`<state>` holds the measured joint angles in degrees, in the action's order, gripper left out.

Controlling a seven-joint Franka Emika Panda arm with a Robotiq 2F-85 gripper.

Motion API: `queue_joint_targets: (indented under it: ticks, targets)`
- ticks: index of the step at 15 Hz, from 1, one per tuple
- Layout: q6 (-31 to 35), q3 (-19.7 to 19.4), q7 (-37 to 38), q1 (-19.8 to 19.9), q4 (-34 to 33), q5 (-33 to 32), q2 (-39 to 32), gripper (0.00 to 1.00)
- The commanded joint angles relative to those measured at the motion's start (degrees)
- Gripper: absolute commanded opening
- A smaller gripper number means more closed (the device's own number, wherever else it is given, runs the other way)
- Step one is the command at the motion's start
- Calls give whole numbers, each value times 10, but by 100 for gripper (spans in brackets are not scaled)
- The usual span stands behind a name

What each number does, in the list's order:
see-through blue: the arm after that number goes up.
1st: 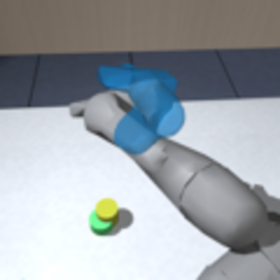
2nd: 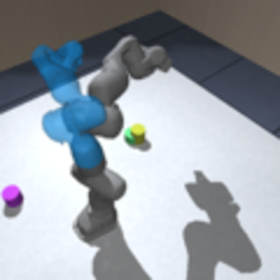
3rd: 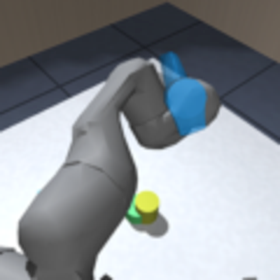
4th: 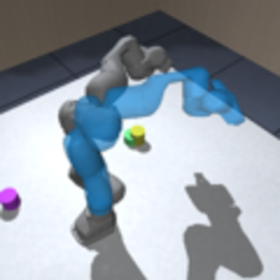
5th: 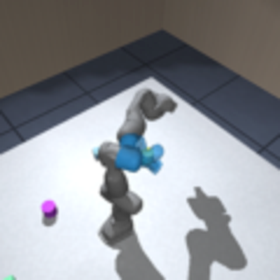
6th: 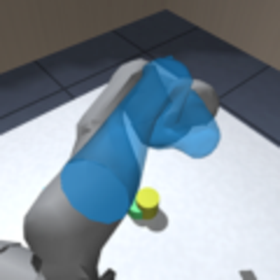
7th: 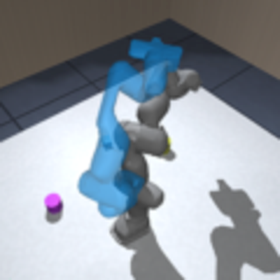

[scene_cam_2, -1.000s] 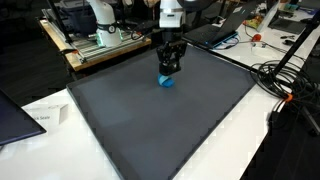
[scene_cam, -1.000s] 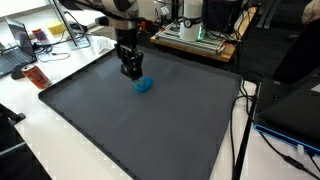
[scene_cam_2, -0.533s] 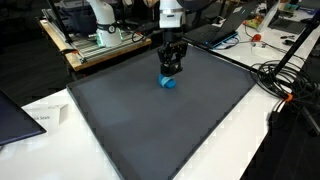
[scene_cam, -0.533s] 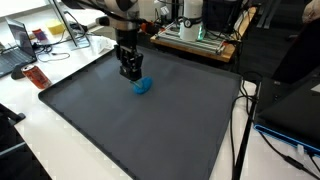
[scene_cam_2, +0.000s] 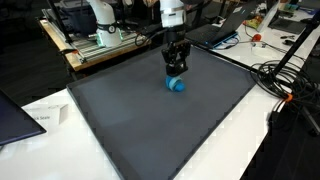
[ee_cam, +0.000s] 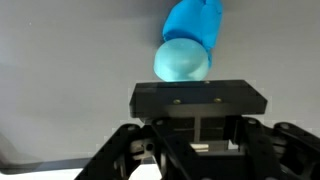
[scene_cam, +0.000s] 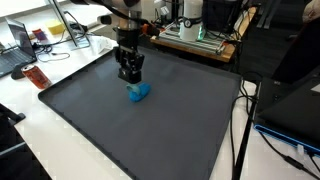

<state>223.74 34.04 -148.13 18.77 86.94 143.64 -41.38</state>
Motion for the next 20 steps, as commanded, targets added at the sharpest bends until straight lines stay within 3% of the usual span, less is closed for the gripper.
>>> queue_joint_targets:
  ticks: [1,5,8,9,10,13,17,20]
  targets:
    - [-54,-1,-24,5,48,0,27,28]
    - [-62,6,-72,10,98,5,62,28]
    - [-85,46,-102,43,136,5,83,28]
    - [-95,83,-75,69,156,-21,83,28]
    - [-109,86,-99,79,163,1,89,28]
    - [-143,167,-88,148,201,-16,83,28]
    - [-187,283,-88,261,248,-30,65,28]
    - [-200,341,-88,324,275,-44,63,28]
